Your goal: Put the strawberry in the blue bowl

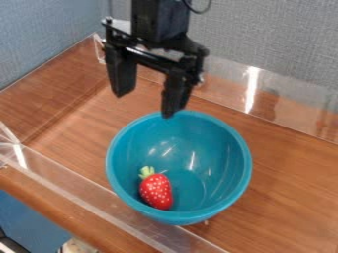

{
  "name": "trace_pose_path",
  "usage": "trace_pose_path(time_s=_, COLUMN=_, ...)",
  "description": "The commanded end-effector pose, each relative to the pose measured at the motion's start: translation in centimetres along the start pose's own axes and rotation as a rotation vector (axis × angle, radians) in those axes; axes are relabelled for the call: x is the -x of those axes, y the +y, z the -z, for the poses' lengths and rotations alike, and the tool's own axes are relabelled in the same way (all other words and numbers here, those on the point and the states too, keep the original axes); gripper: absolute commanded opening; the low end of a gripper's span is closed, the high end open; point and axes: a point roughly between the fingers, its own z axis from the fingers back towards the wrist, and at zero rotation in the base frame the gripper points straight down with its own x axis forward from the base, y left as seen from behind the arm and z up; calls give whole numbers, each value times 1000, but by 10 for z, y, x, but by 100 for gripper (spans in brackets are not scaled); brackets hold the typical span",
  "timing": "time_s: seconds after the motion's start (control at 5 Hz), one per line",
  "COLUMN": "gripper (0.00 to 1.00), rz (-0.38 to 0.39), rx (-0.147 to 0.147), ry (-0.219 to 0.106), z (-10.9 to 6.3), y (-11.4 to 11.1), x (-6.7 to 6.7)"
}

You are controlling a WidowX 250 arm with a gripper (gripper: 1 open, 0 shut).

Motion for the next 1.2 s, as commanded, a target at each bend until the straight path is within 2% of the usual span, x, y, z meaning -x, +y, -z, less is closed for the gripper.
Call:
trace_pose_path(time_s=0.0, gripper=100, rz=68, rx=-9, ry=-69, z=-20, y=7, x=-2)
trace_pose_path(time_s=0.4, gripper=100, rz=-12, rx=-9, ry=-67, z=-13, y=8, x=-5)
trace_pose_path(time_s=0.8, gripper=100, rz=0, rx=-12, ry=-57, z=-7, y=-10, x=-3)
trace_pose_path(time_s=1.0, gripper=100, rz=11, rx=-13, ry=-50, z=10, y=-6, x=-4)
